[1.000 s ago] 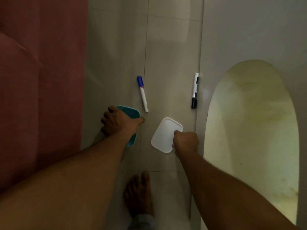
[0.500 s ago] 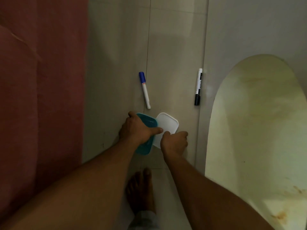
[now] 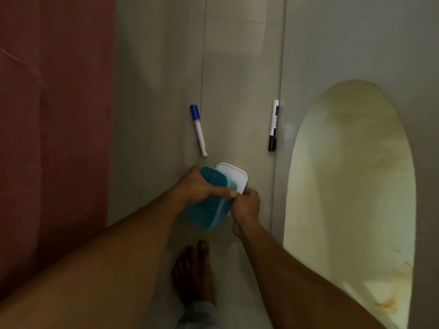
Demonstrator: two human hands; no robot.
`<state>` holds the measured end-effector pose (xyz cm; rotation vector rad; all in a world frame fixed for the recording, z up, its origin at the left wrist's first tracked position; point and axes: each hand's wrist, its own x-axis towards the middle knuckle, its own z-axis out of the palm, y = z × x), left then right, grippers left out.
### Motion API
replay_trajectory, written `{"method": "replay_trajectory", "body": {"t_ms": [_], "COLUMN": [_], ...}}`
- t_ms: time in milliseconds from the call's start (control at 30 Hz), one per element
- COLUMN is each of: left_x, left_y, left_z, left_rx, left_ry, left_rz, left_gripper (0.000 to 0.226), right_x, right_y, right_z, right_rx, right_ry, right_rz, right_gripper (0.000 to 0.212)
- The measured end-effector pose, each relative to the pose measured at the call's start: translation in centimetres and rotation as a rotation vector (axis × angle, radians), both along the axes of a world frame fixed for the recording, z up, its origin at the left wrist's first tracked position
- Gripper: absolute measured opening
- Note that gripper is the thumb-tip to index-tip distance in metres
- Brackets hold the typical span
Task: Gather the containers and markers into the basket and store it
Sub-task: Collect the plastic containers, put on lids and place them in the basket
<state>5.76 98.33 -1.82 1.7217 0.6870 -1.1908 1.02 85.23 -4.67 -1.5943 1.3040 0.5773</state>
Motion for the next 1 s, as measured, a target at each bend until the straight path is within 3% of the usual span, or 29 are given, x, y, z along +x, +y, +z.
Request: {"method": "replay_trajectory", "body": {"t_ms": [100, 200, 333, 400, 567, 734, 867, 1000], "left_x": [-0.1, -0.8, -3.1, -4.5, -8.4, -12.8, -15.6, -16.8], "left_y": [-0.3, -1.0, -1.3, -1.4, -1.2, -2.1, -5.3, -11.7], "left_z": [1.0, 3.7, 8.6, 11.1, 18.5, 28.0, 35.5, 41.3], "left_rx": [-0.001, 0.053, 0.137, 0.134, -0.072, -0.153, -0.161, -0.003], "left_ry": [-0.013, -0.046, -0.070, -0.110, -0.221, -0.172, -0.231, -0.245], "left_rz": [-0.022, 0.067, 0.272, 0.382, 0.625, 0.870, 1.095, 1.164], "left_gripper": [0.125, 0.130, 0.137, 0.129, 0.082, 0.081, 0.063, 0.067], "right_x": [-0.6, -0.6, -0.3, -0.3, -0.8, -1.8, -2.3, -2.8], "right_y": [-0.1, 0.6, 1.1, 1.0, 0.3, -1.4, -5.7, -12.4], "right_z": [1.4, 4.3, 9.8, 12.9, 21.0, 31.1, 40.7, 48.2], "right_rx": [-0.006, -0.213, -0.337, -0.329, -0.267, -0.216, -0.252, -0.054], "right_ry": [-0.072, -0.129, -0.200, -0.248, -0.414, -0.605, -0.790, -0.739], "right_rz": [0.053, 0.120, 0.212, 0.258, 0.370, 0.579, 0.626, 0.719], "right_gripper": [0.016, 0.007, 0.020, 0.031, 0.039, 0.041, 0.042, 0.036]}}
